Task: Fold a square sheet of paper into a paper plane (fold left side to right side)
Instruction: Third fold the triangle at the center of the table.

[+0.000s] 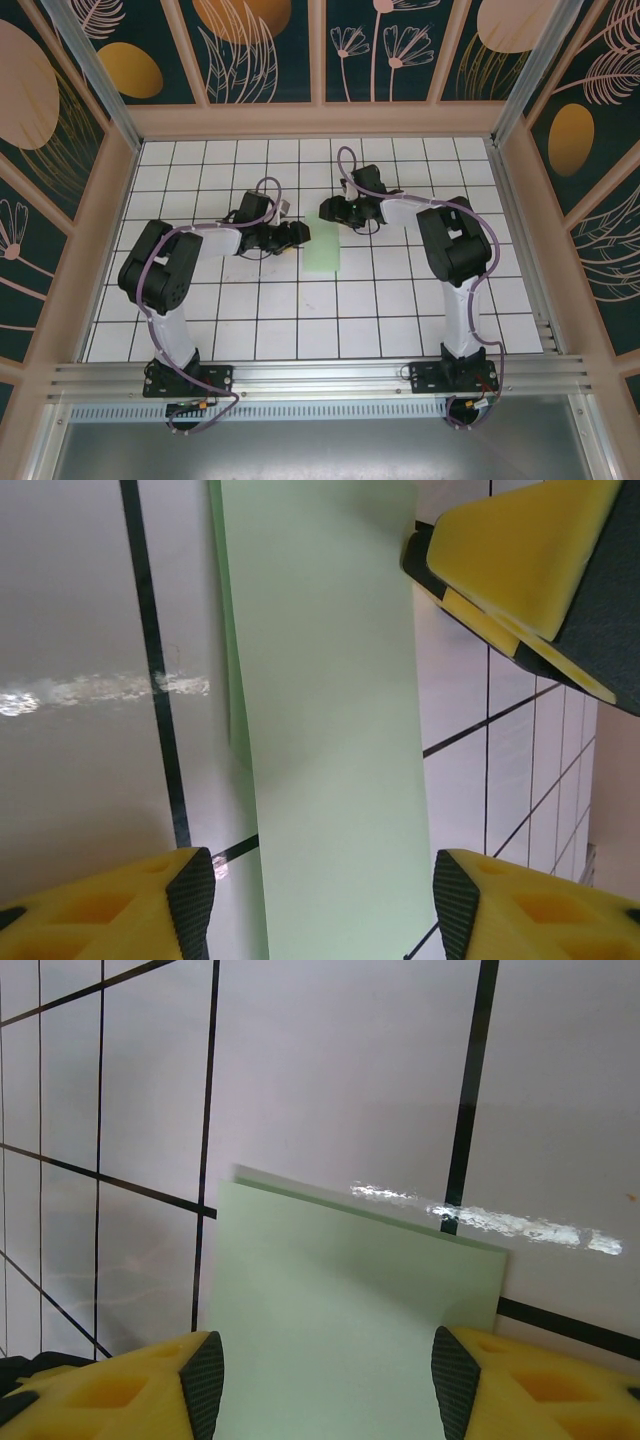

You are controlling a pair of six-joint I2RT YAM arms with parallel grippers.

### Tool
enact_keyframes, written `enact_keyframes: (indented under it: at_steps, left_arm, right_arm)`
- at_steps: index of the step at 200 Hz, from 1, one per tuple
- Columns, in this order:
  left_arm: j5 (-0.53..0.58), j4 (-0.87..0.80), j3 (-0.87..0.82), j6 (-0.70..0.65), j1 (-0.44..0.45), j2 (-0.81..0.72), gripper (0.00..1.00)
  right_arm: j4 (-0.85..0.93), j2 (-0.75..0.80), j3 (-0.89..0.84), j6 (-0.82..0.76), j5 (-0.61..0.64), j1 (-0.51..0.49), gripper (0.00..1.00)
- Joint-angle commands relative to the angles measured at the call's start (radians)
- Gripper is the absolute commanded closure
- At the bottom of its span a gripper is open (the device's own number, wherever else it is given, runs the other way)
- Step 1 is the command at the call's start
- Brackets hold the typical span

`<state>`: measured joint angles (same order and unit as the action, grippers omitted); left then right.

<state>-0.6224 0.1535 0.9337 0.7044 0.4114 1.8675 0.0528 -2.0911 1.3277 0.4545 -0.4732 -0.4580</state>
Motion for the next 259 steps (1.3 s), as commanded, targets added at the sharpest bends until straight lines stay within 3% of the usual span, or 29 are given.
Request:
enact_keyframes:
  at_steps: [1,141,171,216,259]
  left_arm:
    - [-0.042,0.031,0.017,0.012,0.005,0.021,0.38]
    - [-0.005,-0.060,0.094,-0.020,0.051,0.088,0.43]
    - [0.009,-0.066,0.095,-0.020,0.052,0.074,0.53]
    - [0.020,-0.077,0.084,-0.019,0.055,0.059,0.77]
    - [0.015,-0.069,0.080,-0.007,0.065,0.055,0.93]
  right_arm:
    - [0.043,-0.031,0.004,-0.019,0.005,0.003,0.40]
    - [0.035,-0.032,0.000,-0.023,-0.007,0.007,0.41]
    - [0.022,-0.031,-0.005,-0.023,-0.022,0.008,0.41]
    - [-0.033,0.000,-0.020,-0.036,-0.043,0.032,0.37]
    - [-0.064,0.107,-0.064,-0.102,0.003,0.061,0.23]
